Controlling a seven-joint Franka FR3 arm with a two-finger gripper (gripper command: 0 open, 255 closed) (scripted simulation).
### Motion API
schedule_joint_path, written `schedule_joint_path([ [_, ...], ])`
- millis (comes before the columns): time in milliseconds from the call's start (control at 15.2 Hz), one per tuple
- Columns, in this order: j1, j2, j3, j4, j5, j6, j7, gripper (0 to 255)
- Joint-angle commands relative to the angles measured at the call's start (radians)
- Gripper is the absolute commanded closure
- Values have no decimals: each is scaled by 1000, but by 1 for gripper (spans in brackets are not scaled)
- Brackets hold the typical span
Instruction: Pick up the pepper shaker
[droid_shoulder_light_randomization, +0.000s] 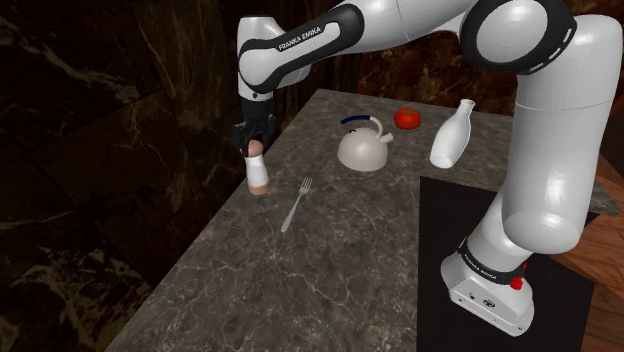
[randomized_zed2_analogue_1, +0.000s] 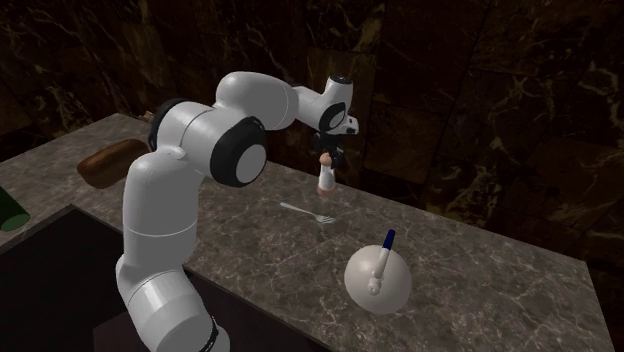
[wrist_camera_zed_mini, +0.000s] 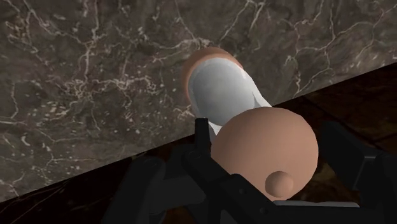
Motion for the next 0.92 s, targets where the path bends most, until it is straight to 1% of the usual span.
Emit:
schedule_joint_path([
  [0, -1, -7, 0, 14, 0, -21, 2, 255],
  [792, -2, -45, 2, 123, 0, -167, 18, 255],
  [858, -2, -45, 2, 125, 0, -168, 19, 255],
])
